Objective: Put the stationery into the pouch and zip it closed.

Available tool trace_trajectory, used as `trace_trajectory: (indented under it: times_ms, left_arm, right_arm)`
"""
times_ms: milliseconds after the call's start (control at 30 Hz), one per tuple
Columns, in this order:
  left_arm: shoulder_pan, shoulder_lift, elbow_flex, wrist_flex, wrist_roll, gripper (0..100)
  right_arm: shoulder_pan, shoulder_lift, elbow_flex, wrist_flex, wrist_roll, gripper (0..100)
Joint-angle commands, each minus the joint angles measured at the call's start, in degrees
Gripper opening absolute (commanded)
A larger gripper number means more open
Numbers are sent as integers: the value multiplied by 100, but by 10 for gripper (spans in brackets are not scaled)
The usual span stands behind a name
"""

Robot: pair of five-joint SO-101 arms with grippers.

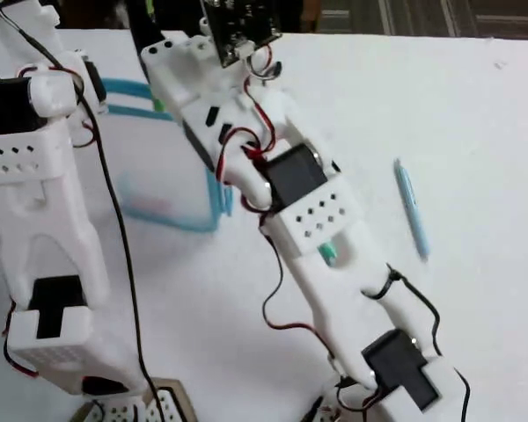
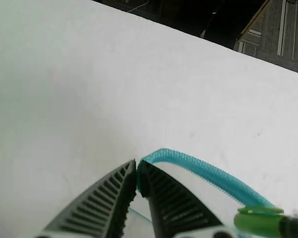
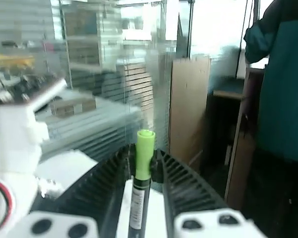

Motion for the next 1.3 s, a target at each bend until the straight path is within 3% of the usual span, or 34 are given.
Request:
trace_trajectory:
  times_ms: [0, 200, 467, 667, 833, 1033, 1267]
  left_arm:
    - [22, 13, 176, 18, 18, 23]
    - [22, 13, 176, 18, 18, 23]
    - [-13, 4, 176, 18, 149, 23]
    - [-13, 13, 176, 18, 141, 23]
    - [-13, -13, 176, 18, 132, 23]
    - [-4, -22, 176, 18, 132, 23]
    - [13, -22, 176, 18, 132, 23]
  right_arm:
    - [-22, -31, -149, 391, -44, 17]
    - [-31, -75, 475, 743, -35, 28]
    - [-646, -163, 589, 936, -18, 262]
    - [-673, -479, 440, 936, -18, 265]
    - [233, -725, -105, 1165, -9, 265]
    - [1763, -488, -545, 3319, 88, 265]
    - [2782, 743, -18, 5701, 2092, 265]
